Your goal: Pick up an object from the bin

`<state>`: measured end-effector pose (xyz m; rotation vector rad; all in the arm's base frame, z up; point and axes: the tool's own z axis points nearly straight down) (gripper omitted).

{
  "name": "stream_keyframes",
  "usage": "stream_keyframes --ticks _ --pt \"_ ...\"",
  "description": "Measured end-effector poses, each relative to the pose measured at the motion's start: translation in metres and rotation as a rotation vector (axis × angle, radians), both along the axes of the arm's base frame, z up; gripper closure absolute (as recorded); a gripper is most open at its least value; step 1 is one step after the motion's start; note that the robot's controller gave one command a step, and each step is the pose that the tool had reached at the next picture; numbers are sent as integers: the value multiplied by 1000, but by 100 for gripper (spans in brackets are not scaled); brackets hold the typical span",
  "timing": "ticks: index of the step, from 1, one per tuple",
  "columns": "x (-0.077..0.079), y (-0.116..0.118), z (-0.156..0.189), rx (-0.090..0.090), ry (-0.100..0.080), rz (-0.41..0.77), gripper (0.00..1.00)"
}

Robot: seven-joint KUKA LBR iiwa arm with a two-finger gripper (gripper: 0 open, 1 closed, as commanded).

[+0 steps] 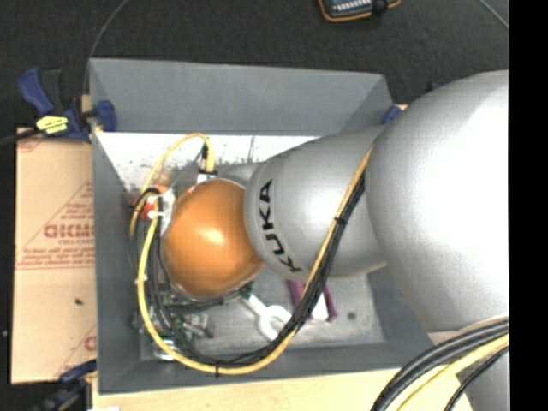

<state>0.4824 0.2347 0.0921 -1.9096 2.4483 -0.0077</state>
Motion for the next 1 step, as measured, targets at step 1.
stream_keyframes --ticks 1 --pt "1 0 12 1 -2 -3 100"
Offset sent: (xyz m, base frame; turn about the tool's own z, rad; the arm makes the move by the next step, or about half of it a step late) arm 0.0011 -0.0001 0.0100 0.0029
